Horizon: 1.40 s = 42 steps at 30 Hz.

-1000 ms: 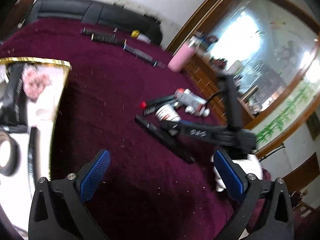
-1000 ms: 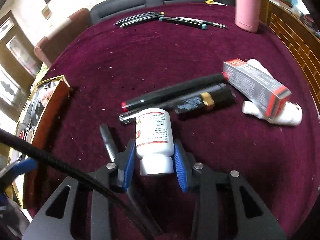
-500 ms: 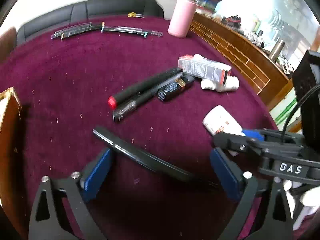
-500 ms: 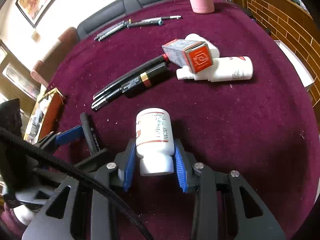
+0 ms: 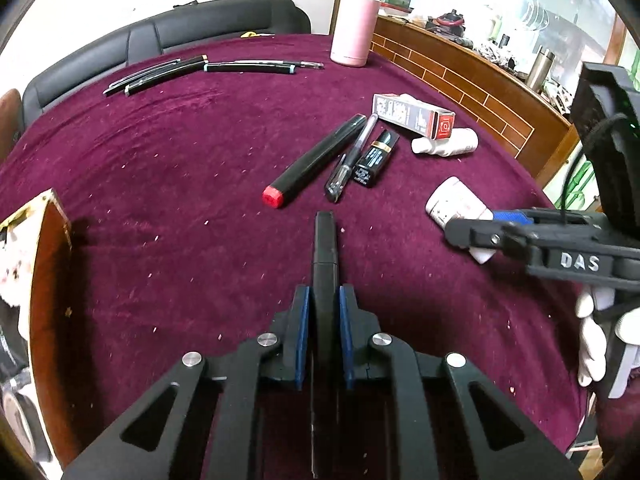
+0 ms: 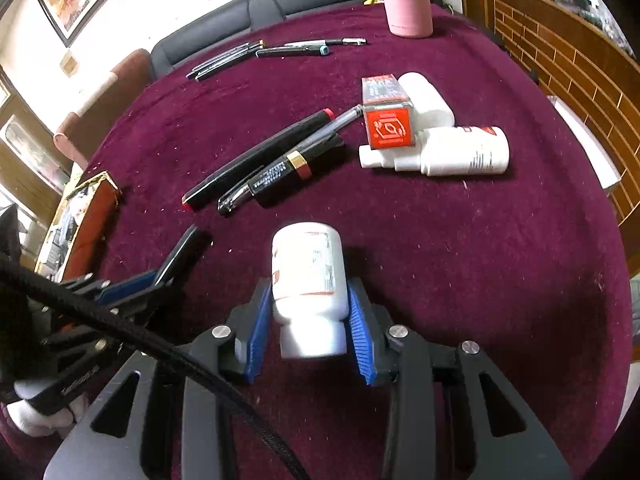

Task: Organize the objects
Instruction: 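Grasp a black marker with the left gripper while the right holds the bottle, then carry the marker and pill bottle over the tray and open both grippers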

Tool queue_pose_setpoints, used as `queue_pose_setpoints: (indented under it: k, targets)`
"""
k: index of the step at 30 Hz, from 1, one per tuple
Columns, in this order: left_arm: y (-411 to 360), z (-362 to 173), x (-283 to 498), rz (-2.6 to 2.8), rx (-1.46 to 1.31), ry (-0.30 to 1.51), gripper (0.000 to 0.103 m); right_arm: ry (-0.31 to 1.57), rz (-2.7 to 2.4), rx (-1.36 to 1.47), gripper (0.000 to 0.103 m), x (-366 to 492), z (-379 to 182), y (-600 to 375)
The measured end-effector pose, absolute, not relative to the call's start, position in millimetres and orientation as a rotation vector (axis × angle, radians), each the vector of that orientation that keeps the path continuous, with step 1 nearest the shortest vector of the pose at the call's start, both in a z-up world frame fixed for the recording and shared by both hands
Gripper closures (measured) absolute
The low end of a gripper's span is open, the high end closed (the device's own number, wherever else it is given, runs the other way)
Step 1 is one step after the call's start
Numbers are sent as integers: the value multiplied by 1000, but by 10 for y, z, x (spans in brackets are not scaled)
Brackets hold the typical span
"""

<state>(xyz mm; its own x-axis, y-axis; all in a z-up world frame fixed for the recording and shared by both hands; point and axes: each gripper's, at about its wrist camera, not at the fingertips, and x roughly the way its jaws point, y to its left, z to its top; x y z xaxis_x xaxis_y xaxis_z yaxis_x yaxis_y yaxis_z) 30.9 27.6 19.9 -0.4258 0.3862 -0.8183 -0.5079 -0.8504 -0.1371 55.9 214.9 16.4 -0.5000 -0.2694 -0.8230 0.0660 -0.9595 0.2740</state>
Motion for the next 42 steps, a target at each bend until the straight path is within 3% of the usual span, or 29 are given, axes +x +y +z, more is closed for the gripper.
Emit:
queue_pose_setpoints:
  k: [3,11,33,42]
  targets:
    - [222,192,349,2278,-1248,133,92,-251,-2565,1455,69,554,170,2067]
    - [-284,449,566,2324,-1166,-59,92,-394,-2462,1429,70,631,300,1973]
    - [-1994,1003,1332,2573,-864,-406,91,-166,-2222,1234,69,979,872,220]
    - [-2448,930,1470,2632,-867,-463,91,-89,-2075,1264,69,1104,706,-499]
